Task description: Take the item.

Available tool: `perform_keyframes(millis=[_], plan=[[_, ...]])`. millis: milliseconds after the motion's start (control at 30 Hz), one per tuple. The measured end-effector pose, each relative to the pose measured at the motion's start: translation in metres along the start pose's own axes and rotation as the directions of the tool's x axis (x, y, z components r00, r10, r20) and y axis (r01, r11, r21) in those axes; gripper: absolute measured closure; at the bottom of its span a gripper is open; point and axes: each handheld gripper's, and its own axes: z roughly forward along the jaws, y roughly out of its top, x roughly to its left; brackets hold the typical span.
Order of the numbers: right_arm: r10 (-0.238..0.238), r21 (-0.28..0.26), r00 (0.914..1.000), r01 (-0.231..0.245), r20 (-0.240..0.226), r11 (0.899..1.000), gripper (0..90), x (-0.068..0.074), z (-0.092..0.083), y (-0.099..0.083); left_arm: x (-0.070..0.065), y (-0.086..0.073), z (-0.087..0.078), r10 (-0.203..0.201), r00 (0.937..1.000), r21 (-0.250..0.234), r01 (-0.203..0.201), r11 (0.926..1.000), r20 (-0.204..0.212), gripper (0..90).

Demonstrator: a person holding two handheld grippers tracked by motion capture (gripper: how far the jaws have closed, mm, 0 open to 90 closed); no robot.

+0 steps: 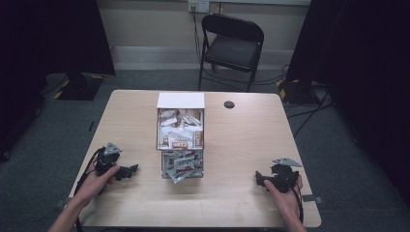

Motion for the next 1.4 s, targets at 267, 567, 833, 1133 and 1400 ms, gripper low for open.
perform_keyframes(millis=[267,567,833,1133,1400], plan=[[0.0,0.001,1.0,0.0,-0.006,1.0,5.7,0.001,-0.002,0.001,0.0,0.0,0.0,-0.001,1.0,-0.001,0.001,1.0,0.001,0.0],[-0.019,0.003,0.9986,0.02,-0.05,1.0,15.8,0.005,-0.008,0.004,0.0,0.0,0.0,-0.001,1.0,-0.001,0.001,1.0,0.001,0.0],[-0.015,-0.022,0.9927,0.013,-0.119,1.0,25.0,0.01,-0.016,0.008,0.0,0.0,0.0,-0.001,1.0,-0.001,0.001,1.0,0.001,0.0],[-0.026,-0.057,0.9812,0.016,-0.191,0.998,34.3,0.018,-0.025,0.013,0.0,0.0,0.0,-0.002,1.0,0.0,0.002,1.0,0.001,0.0],[-0.043,-0.097,0.9696,0.02,-0.241,0.995,42.3,0.022,-0.036,0.017,0.0,0.0,0.0,-0.001,1.0,0.0,0.001,1.0,0.001,0.0]])
